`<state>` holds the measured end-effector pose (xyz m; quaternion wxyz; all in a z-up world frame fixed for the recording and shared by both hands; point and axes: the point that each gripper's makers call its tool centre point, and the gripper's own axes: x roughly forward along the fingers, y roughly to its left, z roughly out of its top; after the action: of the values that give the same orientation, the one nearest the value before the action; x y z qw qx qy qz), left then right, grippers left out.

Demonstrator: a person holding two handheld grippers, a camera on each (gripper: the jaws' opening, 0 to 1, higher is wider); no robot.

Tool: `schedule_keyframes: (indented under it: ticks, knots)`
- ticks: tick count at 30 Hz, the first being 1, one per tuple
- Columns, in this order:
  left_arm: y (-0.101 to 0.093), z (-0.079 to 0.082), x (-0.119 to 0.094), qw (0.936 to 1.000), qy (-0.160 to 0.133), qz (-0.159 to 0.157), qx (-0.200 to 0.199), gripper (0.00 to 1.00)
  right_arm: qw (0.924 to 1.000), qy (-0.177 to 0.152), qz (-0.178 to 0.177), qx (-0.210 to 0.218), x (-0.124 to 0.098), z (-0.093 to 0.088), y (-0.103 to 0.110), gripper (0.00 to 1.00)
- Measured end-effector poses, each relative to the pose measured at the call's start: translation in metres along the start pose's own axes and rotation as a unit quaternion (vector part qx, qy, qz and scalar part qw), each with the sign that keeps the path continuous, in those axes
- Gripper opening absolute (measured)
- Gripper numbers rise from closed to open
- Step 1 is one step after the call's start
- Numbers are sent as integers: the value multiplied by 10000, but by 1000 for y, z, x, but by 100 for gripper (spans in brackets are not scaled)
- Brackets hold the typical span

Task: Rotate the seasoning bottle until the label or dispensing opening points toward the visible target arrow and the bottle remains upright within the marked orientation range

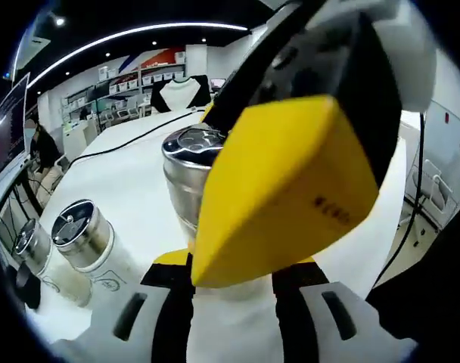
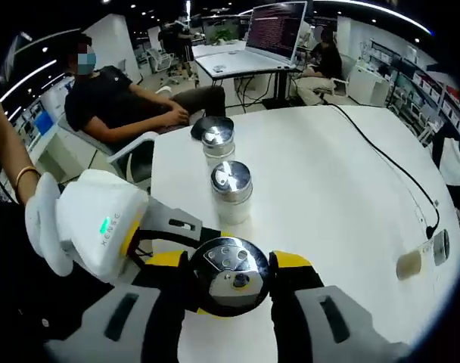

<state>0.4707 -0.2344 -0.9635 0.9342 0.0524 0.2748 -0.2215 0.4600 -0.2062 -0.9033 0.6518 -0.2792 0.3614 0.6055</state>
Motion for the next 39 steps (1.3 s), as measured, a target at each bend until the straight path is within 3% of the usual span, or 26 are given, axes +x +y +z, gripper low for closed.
schedule_keyframes:
  ticks: [4, 6, 9, 15, 18, 21, 22, 23, 26, 29, 31, 32, 34, 37, 38, 39]
  knots:
    - [0, -1, -7, 10000, -66, -74, 10, 41, 9976, 150, 359, -568, 1, 0, 6, 41]
    - [0, -1, -11, 9999, -89, -130, -2, 40, 9922, 303, 587, -1057, 2, -1, 12, 41]
    - [-1, 0, -16, 9997, -128, -213, 66, 40, 9847, 494, 829, -1451, 3, -2, 16, 41]
    - [-1, -2, -25, 9986, -164, -473, 159, 40, 9494, 835, 1504, -2626, 3, -6, 26, 41]
    - [-1, -4, -25, 9980, -148, -573, 210, 40, 9361, 946, 1681, -2943, 2, -8, 28, 41]
    - [-4, -4, -23, 9970, -165, -720, 238, 40, 9159, 983, 1895, -3401, 0, -10, 33, 41]
    - [-5, -4, -22, 9965, -150, -775, 282, 40, 9137, 989, 1919, -3444, 0, -11, 34, 41]
    - [-7, -4, -21, 9957, -121, -843, 353, 40, 9036, 1007, 2038, -3630, -2, -13, 36, 41]
    - [-12, -4, -19, 9921, -67, -1090, 614, 41, 8897, 939, 2181, -3900, -3, -14, 40, 41]
    - [-17, -4, -18, 9884, -42, -1313, 757, 42, 8884, 992, 2241, -3881, -4, -17, 40, 41]
    - [-16, -6, -16, 9847, 26, -1267, 1193, 42, 8937, 975, 2215, -3777, -4, -17, 40, 41]
    - [-16, -6, -16, 9837, 29, -1265, 1275, 42, 8998, 936, 2147, -3682, -3, -16, 40, 41]
    - [-18, -6, -16, 9861, -27, -1273, 1068, 42, 9164, 901, 1946, -3381, -3, -16, 38, 41]
    - [-20, -5, -16, 9870, -81, -1271, 981, 42, 9275, 890, 1702, -3206, -1, -18, 38, 42]
    - [-21, -5, -16, 9879, -79, -1212, 963, 42, 9409, 897, 1514, -2894, -1, -19, 36, 42]
    - [-21, -5, -15, 9893, -77, -1140, 905, 42, 9463, 851, 1435, -2771, 0, -18, 36, 43]
